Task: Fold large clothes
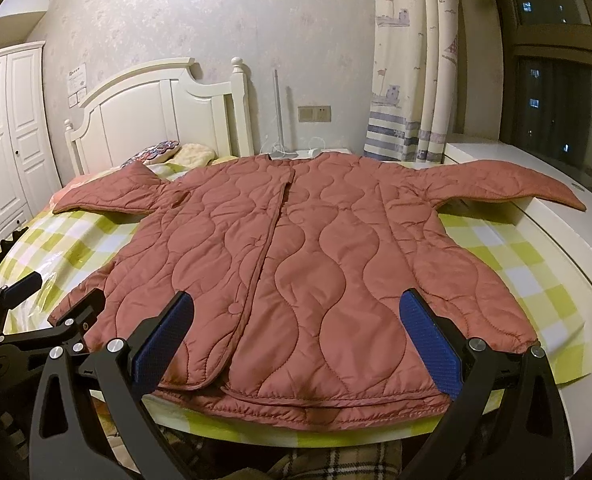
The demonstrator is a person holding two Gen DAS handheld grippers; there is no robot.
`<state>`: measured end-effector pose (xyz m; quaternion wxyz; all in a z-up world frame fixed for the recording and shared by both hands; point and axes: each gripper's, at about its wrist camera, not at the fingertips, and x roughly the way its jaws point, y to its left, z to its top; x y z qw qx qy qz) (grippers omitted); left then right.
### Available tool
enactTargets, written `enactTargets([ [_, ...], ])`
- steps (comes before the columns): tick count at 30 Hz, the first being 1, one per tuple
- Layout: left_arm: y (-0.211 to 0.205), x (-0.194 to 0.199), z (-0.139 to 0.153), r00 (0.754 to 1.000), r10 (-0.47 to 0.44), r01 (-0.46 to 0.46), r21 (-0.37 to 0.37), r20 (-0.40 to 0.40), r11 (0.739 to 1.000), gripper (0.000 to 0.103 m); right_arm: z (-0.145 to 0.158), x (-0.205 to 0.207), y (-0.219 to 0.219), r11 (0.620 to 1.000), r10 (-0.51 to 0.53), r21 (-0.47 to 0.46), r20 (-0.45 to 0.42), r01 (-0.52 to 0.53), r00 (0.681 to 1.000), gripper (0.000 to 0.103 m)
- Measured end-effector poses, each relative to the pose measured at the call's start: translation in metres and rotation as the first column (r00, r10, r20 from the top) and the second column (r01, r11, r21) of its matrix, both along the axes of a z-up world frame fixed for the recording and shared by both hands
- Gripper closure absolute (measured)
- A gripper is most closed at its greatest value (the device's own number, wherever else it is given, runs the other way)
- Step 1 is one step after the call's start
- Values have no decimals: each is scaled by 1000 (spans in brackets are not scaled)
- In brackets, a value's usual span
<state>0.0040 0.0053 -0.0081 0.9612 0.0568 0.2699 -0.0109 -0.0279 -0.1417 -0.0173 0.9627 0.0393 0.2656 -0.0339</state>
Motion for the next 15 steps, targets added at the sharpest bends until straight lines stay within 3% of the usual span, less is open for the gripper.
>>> enactTargets([
  [15,0,-1,-2,1000,2,-2,0,-2,1000,2,-1,0,0,1000,4,6,-6,-4,1000,5],
])
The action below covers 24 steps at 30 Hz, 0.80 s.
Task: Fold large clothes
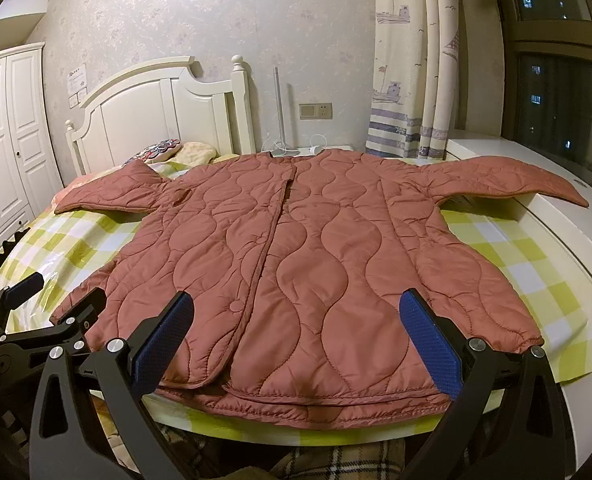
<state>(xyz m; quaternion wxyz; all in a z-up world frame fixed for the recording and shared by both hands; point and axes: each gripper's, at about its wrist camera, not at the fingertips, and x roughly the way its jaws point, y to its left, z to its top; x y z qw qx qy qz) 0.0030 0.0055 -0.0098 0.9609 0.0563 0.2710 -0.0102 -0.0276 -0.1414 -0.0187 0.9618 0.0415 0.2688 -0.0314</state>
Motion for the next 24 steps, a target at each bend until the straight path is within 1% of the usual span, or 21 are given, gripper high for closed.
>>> enactTargets([
  [24,3,1,-1,1000,0,0,-1,2,1000,2,-1,1,-1,1000,2,5,-6,-2,1000,5],
])
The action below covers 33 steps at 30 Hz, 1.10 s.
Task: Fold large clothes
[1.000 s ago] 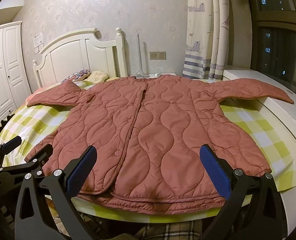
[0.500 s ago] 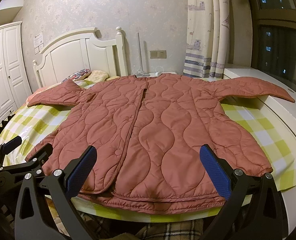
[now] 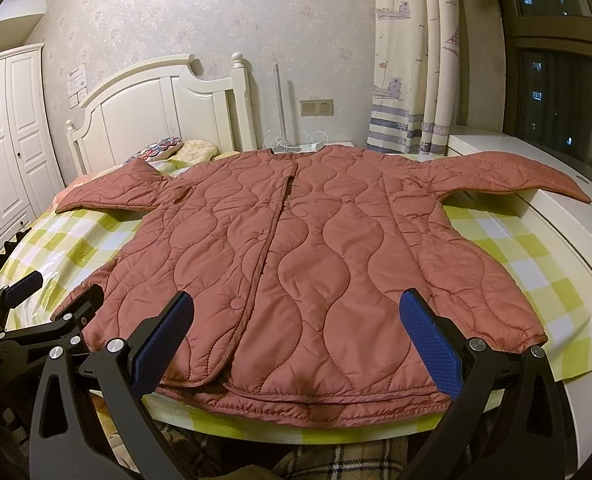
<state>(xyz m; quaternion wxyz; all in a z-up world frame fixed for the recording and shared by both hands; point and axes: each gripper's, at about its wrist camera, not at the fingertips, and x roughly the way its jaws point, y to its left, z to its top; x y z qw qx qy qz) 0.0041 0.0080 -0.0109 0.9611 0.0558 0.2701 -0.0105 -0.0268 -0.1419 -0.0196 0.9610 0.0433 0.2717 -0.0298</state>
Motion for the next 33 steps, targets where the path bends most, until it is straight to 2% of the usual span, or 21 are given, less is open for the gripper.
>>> enactTargets([
  [12,3,4,-7,1000,6,-6,-1,-26,1000,2,-10,0,1,1000,-6,-1,-30,6,1000,5],
  [15,2,12,-9,999,-20,20,-5,-37,1000,2,-16,12,-7,1000,-30,-3,-79,29,996,5],
  [19,-3,42,-6,996,-63,65,42,-63,997,2,-21,31,-32,997,-37,67,-135,46,990,5],
  [22,-10,88,-1,993,-67,76,100,-93,992,2,-11,52,-68,986,-90,128,-142,108,986,5],
  [25,-16,154,4,989,-47,63,115,-138,991,2,-6,80,-119,946,-129,274,-180,176,975,5],
  [27,-19,191,0,988,-23,43,122,-155,992,2,-7,106,-160,902,-169,361,-207,236,964,5],
  [30,-22,241,-14,977,-12,38,119,-212,992,2,-10,138,-219,843,-301,387,-239,375,923,5],
  [33,-25,276,-34,963,-35,65,106,-265,992,2,-21,161,-280,743,-428,441,-265,503,864,5],
])
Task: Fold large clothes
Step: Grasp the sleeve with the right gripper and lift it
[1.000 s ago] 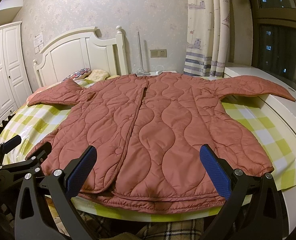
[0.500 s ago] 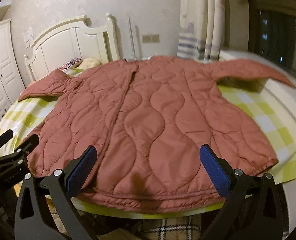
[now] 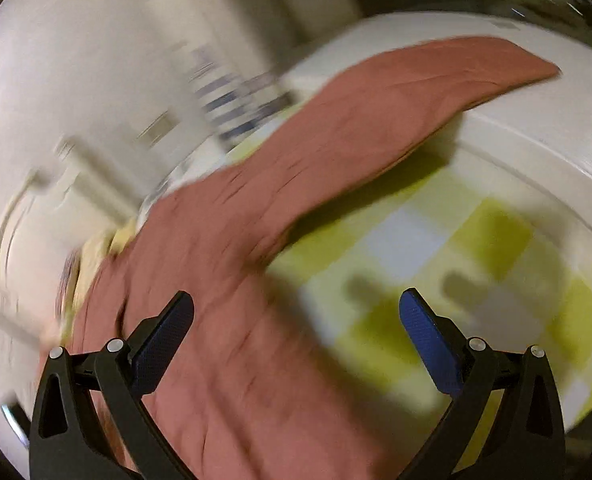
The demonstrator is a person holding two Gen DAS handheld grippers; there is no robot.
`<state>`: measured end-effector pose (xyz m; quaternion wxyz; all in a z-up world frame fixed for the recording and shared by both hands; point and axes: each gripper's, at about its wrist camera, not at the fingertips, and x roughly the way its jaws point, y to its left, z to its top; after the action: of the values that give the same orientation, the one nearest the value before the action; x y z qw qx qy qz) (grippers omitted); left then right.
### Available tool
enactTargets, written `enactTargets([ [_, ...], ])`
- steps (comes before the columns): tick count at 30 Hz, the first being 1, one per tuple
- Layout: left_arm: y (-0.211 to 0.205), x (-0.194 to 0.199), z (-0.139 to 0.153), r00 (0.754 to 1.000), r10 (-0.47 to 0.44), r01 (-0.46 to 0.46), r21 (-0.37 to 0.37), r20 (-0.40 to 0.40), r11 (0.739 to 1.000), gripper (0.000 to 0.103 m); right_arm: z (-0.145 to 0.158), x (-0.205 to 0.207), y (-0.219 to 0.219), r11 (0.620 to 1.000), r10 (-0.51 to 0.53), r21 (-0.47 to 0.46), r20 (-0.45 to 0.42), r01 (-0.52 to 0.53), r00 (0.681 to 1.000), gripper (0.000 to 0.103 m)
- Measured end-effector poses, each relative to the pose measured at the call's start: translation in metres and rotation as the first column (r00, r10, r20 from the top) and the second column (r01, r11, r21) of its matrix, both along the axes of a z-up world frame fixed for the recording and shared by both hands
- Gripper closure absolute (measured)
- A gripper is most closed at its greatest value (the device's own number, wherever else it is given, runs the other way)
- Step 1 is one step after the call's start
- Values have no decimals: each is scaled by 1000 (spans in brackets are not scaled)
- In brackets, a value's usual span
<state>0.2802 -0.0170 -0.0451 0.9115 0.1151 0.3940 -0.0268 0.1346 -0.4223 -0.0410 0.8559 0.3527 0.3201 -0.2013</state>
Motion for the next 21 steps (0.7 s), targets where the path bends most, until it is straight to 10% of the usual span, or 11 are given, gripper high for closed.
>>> enactTargets([
  [9,26,28,-32,989,-12,-15,-182,-144,983,2,-37,48,-88,970,-163,197,87,143,983,5],
  [11,25,30,-33,989,-20,-5,-169,-147,986,2,-41,57,-97,965,-182,207,82,162,980,16],
  [14,21,33,-33,989,-17,-7,-164,-146,986,2,-38,63,-103,971,-188,171,126,165,974,63],
  [18,19,30,-34,990,-19,-6,-173,-142,985,2,5,78,-71,977,-136,-144,139,156,981,72],
  [21,19,29,-34,990,-19,-6,-174,-142,985,2,39,109,-15,891,-12,-452,80,47,997,72],
])
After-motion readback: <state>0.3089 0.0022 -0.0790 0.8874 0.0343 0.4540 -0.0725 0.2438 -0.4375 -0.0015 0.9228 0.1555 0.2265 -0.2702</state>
